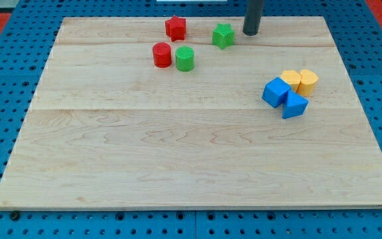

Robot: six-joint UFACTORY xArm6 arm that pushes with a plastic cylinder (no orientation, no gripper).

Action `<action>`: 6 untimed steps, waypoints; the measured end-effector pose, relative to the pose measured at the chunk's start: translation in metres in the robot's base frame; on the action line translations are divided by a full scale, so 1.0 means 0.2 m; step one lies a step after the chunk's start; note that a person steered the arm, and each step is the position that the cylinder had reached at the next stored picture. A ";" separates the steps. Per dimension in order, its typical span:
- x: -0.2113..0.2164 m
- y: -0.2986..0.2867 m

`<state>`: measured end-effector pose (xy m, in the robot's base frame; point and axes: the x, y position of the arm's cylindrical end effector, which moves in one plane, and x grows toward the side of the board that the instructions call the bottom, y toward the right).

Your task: Move green circle into green star

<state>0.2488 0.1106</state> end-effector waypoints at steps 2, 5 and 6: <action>-0.10 -0.51; 0.41 -0.68; 0.27 -0.65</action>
